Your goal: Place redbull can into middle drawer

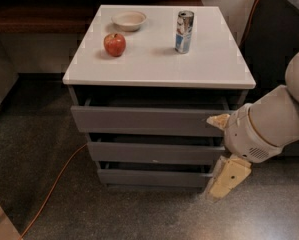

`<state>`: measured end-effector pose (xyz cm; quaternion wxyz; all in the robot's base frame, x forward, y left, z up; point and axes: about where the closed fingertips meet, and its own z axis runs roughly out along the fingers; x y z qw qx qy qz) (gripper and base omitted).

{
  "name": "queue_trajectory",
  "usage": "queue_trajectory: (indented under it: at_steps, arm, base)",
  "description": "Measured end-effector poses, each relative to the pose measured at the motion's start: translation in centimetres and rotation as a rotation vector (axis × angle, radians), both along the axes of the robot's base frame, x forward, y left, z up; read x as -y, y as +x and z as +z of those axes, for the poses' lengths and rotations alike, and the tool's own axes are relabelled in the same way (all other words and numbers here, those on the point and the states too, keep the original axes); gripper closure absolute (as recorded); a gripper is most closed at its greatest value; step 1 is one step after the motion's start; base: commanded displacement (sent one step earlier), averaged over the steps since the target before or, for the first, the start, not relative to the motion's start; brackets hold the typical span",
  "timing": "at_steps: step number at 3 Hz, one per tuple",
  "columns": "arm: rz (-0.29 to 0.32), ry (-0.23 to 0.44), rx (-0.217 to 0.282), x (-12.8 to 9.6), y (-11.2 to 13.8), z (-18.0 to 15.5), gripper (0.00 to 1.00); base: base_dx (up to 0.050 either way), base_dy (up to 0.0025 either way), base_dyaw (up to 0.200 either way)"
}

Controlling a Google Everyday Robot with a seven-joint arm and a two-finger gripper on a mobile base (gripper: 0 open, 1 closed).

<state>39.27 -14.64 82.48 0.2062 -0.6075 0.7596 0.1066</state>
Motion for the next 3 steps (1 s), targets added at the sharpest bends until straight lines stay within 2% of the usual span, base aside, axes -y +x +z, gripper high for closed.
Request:
queue_trajectory:
  at_steps: [1,2,3]
  arm:
    - [0.009,0.052,0.006,-1.9,0.1,-4.3,0.0]
    - [-0.008,0.102,0.025,-4.0,1.2,-8.4,0.0]
    - [-0.008,0.102,0.025,-4.0,1.2,-8.4,0.0]
  base:
    - [0.0,0.0,0.0]
    - [0.0,0.0,0.0]
    - [0.0,0.0,0.0]
